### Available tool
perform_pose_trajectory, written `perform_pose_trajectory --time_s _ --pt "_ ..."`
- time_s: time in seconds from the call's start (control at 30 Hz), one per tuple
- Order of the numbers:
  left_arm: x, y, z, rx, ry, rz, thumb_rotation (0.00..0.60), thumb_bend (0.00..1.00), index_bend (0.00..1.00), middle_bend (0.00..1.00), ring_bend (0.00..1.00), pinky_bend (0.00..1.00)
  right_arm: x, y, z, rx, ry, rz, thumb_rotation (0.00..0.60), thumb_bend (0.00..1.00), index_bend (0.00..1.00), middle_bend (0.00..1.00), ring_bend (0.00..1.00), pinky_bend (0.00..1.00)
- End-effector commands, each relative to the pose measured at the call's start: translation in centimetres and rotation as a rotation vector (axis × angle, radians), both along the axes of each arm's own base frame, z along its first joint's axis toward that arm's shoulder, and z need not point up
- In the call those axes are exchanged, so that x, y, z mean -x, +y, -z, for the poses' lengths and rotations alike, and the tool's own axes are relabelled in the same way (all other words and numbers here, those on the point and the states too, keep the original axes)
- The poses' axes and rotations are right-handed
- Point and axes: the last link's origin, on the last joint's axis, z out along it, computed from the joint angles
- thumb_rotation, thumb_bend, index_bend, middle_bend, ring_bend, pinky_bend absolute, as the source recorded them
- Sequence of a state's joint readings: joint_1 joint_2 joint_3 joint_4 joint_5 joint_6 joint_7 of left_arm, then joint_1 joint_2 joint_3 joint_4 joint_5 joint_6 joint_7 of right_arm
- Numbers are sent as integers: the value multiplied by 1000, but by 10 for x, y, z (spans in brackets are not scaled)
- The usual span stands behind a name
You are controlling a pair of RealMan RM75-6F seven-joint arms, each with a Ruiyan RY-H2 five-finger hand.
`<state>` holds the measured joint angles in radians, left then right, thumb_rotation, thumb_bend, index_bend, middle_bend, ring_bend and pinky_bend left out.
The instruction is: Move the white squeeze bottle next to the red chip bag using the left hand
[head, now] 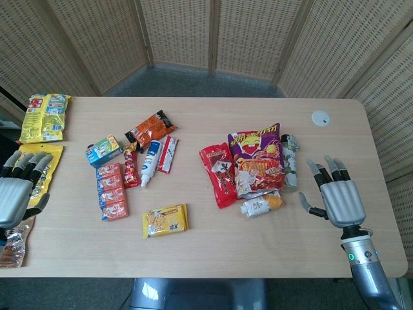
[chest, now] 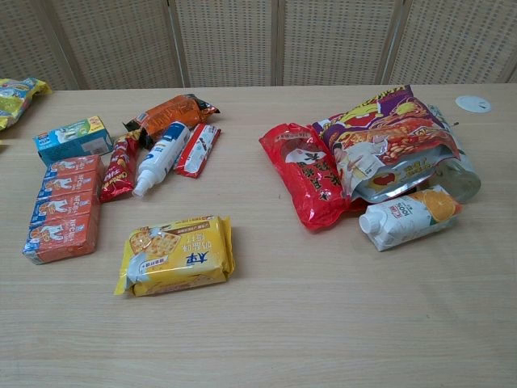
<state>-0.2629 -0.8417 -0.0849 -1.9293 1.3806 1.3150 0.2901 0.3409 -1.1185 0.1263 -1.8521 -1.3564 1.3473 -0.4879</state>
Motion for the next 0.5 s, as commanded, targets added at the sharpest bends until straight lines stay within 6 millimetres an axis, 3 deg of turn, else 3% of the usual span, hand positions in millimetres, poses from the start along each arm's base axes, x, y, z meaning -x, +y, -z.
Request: perform_pose_trajectory --time_s 0.03,0.5 --pt "1 0 2 8 3 0 600 434 96 81 116 0 -1 0 0 1 -2 0 69 438 0 242 0 0" --pt "4 3 12 85 -38 -75 600 433 50 74 116 0 2 10 -5 6 -23 12 71 437 0 242 0 0"
